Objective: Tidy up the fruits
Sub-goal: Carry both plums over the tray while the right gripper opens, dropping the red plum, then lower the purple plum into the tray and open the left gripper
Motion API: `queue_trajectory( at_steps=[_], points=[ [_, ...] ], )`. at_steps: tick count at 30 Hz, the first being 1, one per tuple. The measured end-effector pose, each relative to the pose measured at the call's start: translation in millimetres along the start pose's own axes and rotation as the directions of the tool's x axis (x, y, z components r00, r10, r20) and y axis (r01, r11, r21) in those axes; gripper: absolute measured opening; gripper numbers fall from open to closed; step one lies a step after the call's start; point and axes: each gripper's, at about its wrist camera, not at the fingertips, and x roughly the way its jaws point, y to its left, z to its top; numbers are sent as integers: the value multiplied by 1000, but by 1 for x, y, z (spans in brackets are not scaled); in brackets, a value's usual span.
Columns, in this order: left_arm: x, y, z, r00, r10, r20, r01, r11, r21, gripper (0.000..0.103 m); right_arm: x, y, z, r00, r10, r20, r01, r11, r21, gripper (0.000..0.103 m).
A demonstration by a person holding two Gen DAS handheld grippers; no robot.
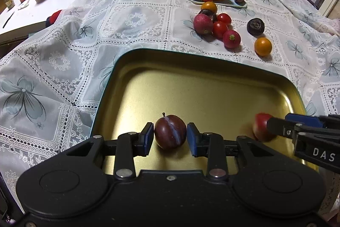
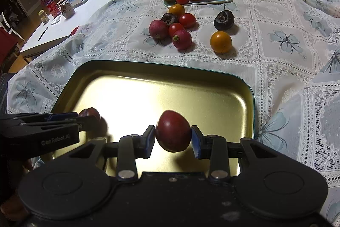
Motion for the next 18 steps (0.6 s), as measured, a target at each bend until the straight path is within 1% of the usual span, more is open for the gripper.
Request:
queue_trajectory(
  at_steps=[4,7,18],
  points=[
    [0,-2,-1,1000,7,0,-7,1000,5,43,-6,3,-1,999,-9,36,10,1000,-18,37],
    [0,-3,-1,1000,8,-3,-8,1000,3,43,-8,4,-1,999,-6,46,8,1000,-25,37],
    [0,-2,-2,1000,7,-14,-8,1000,-3,43,-3,6,-3,1000,0,6,0,1000,-17,38]
  ],
)
